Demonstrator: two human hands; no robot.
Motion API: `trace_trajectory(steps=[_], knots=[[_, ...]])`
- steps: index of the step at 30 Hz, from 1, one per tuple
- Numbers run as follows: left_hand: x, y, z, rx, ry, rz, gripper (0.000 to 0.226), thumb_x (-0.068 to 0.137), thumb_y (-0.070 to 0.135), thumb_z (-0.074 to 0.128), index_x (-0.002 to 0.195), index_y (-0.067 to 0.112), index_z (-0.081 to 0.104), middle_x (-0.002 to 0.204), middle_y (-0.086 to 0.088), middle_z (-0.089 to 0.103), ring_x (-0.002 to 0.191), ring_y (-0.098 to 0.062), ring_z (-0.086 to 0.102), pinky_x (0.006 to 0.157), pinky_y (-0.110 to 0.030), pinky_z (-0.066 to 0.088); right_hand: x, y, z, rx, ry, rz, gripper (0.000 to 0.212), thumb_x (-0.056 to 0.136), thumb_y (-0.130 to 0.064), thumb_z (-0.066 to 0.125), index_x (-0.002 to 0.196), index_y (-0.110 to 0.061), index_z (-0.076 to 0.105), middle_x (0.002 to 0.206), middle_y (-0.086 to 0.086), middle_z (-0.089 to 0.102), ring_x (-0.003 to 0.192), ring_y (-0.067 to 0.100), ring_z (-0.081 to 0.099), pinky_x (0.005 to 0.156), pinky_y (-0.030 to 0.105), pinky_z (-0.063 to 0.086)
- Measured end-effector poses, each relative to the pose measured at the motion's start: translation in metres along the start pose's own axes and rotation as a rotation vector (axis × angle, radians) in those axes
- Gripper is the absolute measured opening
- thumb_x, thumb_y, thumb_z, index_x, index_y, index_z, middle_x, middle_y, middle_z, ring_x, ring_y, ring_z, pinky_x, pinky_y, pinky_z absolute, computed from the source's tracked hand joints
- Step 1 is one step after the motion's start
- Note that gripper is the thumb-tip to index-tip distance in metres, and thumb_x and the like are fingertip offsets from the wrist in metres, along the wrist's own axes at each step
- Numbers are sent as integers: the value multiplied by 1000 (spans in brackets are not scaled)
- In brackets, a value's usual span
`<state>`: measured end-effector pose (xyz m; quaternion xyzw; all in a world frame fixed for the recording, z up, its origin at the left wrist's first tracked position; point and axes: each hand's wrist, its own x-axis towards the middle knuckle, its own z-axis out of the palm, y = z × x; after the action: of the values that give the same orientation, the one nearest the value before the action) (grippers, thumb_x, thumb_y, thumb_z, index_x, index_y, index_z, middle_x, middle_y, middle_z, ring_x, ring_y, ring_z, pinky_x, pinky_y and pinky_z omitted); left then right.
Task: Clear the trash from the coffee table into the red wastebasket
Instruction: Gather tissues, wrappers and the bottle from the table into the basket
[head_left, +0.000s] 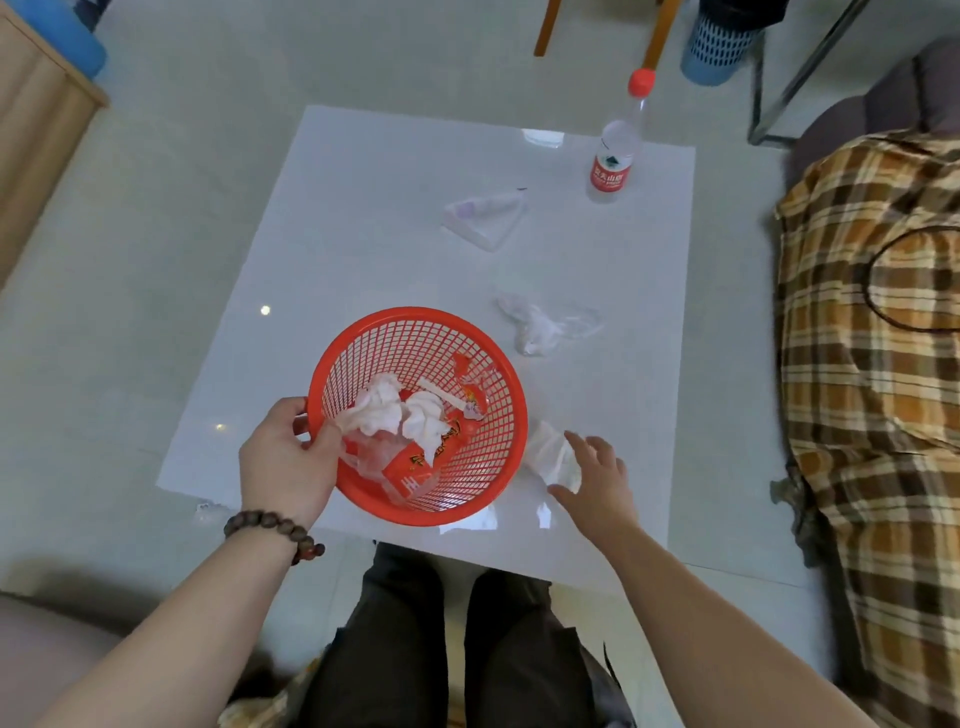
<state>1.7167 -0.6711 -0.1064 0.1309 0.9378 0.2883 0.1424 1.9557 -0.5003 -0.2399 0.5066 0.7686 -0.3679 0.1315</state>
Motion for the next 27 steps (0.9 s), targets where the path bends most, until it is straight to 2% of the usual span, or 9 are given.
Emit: trace_trajectory(steps=[3,5,7,10,15,19,21,23,27], knots=[[-10,0,6,22,1,-11,27,87,28,59,107,10,62,92,2,60,80,-17,56,60,-22,41,15,7,23,-184,-82,-72,75,86,-33,65,145,-38,20,158,-3,12,142,26,16,110,45,33],[-14,-1,9,35,-6,-16,28,87,30,59,107,11,62,92,3,61,79,-16,57,60,-23,41,27,9,36,-262,-94,-103,74,88,-23,63,145,-39,20,159,-4,9,143,26,13,109,43,33],[-15,-3,12,38,-14,-10,26,86,31,59,104,13,62,89,4,61,72,-11,57,57,-19,39,35,10,46,-289,-108,-85,76,86,-9,61,145,-37,21,158,-4,10,142,27,15,104,41,40],[-15,-9,13,24,-48,6,21,85,34,59,99,18,62,86,6,62,70,2,56,55,-17,39,40,13,56,-311,-125,-67,74,78,0,64,139,-29,33,154,-1,16,136,28,21,91,36,49],[-13,-22,14,-12,-101,-9,15,87,30,61,100,22,61,88,8,64,75,-6,63,59,-21,46,46,18,61,-321,-58,-63,67,73,8,62,131,-19,44,140,3,35,122,27,34,84,34,50],[-12,-28,12,-24,-109,-4,12,87,29,62,98,26,58,86,12,62,75,0,61,57,-19,45,49,21,62,-339,-6,-71,54,74,6,59,122,-17,53,127,2,48,111,23,45,80,32,50],[-10,-29,12,-21,-111,-6,13,88,27,62,100,24,59,88,9,63,74,0,60,57,-19,44,48,19,60,-275,11,-26,41,78,4,53,114,-15,58,119,3,53,107,23,48,76,30,47],[-10,-28,11,-27,-111,-5,14,88,25,61,101,20,61,89,7,64,73,-1,60,57,-18,44,43,9,53,-92,88,55,29,82,2,46,103,-12,61,110,6,57,98,26,52,70,29,43],[-12,-17,7,-52,-104,19,9,86,24,64,95,22,62,83,10,64,70,6,58,56,-14,42,15,-25,15,181,391,-15,16,86,-4,51,95,-12,63,98,4,59,81,23,55,63,24,38]])
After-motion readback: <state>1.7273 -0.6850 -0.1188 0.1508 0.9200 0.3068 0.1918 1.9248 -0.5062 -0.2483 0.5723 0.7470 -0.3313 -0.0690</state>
